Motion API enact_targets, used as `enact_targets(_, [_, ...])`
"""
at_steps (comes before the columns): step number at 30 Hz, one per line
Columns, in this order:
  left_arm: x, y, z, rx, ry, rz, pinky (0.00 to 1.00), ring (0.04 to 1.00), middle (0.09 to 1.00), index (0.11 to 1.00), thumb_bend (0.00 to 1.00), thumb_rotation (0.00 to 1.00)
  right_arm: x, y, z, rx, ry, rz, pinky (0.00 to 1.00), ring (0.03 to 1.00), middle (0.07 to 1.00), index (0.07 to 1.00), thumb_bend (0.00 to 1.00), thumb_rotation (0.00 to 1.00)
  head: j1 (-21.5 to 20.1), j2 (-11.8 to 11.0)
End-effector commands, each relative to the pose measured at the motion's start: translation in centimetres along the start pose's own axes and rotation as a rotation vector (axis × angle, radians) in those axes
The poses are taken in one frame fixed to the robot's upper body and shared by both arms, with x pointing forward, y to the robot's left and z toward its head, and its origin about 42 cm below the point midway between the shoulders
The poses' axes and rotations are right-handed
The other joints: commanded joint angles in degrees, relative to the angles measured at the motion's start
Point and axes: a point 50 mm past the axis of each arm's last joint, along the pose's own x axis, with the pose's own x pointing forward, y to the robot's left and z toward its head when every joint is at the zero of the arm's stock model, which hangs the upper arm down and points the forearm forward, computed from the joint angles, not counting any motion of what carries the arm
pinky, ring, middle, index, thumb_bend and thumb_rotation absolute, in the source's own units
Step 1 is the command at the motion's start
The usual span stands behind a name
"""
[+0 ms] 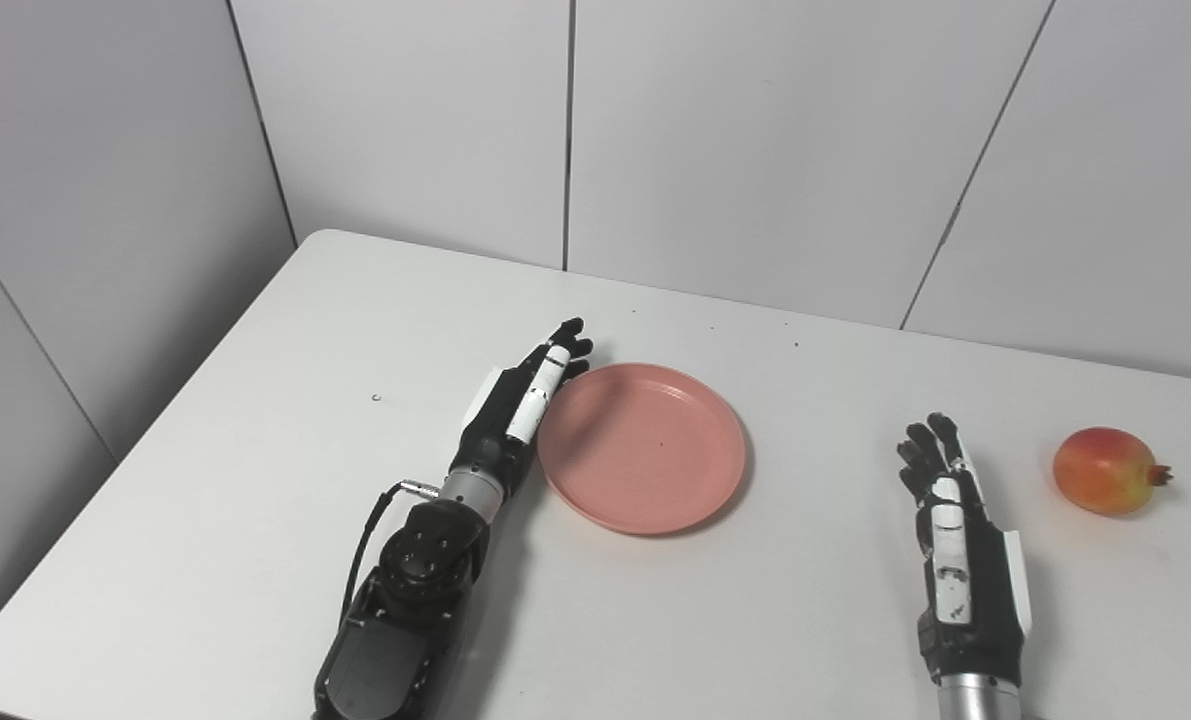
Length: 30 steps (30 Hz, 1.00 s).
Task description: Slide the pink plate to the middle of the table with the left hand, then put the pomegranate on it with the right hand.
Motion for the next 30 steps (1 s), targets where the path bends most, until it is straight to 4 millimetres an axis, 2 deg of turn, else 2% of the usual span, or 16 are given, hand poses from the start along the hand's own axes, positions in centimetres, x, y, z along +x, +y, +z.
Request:
enact_targets(1, [0.3, -0.7, 1.6, -0.025, -0.041, -0.021, 0.9, 0.907, 0.913, 0.911, 0.42, 1.0, -1.1, 0.8, -1.5, 0.017, 0.058, -0.003, 0.92, 0.902, 0.91, 0.925, 0.5, 0.95, -0.76, -0.05])
enact_targets(11, [-0.5, -2.4, 1.2, -0.082, 0.009, -0.031, 0.91, 0.918, 0.925, 0.915, 0.43, 1.0, -0.9, 1.3, -1.4, 0.014, 0.056, -0.01, 0.9, 0.9, 0.91, 0.924, 0.5, 0.94, -4.46, -0.42])
enact_targets(21, [-1.4, -3.7, 0.3, -0.068, 0.017, -0.077, 0.92, 0.931, 0.939, 0.934, 0.42, 1.0, -0.7, 2.1, -1.5, -0.009, 0.057, -0.005, 0.89, 0.901, 0.912, 0.923, 0.49, 0.98, -7.5, -0.52])
enact_targets(30, [-2.2, -4.3, 0.7, -0.055, 0.021, -0.103, 0.92, 0.932, 0.938, 0.933, 0.45, 1.0, -0.6, 2.9, -1.3, -0.025, 0.06, -0.004, 0.89, 0.899, 0.912, 0.921, 0.48, 1.0, -11.02, 0.23])
